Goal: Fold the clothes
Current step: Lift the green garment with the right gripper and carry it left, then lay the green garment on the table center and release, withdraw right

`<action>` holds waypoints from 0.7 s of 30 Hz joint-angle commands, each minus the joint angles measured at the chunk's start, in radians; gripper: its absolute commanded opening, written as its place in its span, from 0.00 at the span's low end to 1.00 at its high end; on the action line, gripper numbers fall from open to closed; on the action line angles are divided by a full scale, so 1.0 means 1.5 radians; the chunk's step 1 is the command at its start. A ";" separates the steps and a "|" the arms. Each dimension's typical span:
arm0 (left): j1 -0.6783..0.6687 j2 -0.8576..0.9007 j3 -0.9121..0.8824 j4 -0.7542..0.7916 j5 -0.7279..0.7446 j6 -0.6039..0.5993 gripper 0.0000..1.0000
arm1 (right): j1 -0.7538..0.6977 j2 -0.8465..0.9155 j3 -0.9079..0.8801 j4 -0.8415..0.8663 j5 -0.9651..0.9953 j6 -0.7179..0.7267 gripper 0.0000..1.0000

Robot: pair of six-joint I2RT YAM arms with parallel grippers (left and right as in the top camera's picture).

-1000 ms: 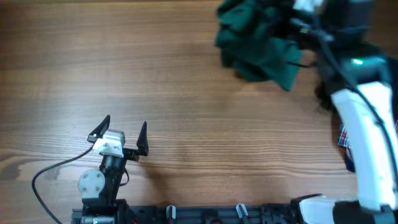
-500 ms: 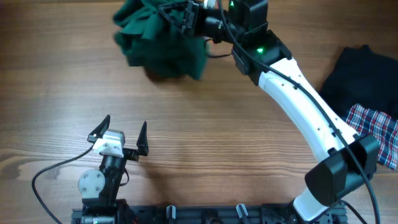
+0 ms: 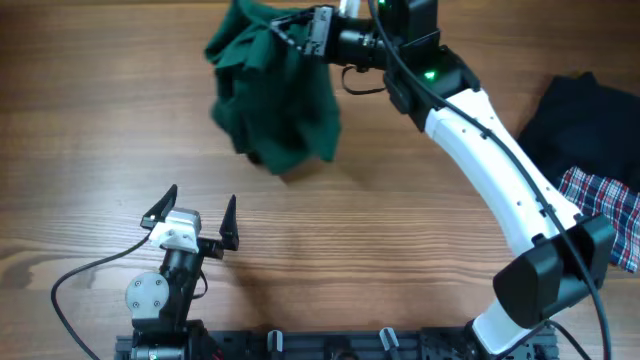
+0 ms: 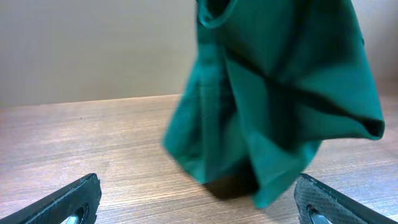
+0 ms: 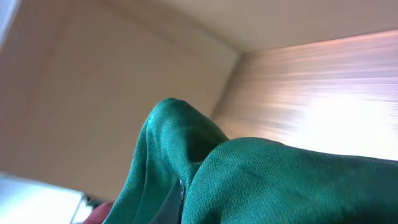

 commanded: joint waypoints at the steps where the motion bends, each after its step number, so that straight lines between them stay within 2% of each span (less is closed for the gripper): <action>1: 0.002 -0.002 -0.003 -0.002 0.011 0.003 1.00 | -0.026 -0.011 0.017 -0.068 0.140 -0.086 0.05; 6: 0.002 -0.002 -0.003 -0.002 0.011 0.003 1.00 | -0.032 -0.059 0.035 -0.243 0.419 -0.198 0.04; 10: 0.002 -0.002 -0.003 -0.002 0.011 0.003 1.00 | -0.032 -0.085 0.079 -0.344 0.540 -0.254 0.04; 19: 0.002 -0.002 -0.003 -0.002 0.011 0.003 1.00 | -0.032 -0.086 0.105 -0.481 0.811 -0.254 0.04; 21: 0.002 -0.002 -0.003 -0.002 0.011 0.003 1.00 | -0.033 -0.087 0.105 -0.487 0.802 -0.256 0.04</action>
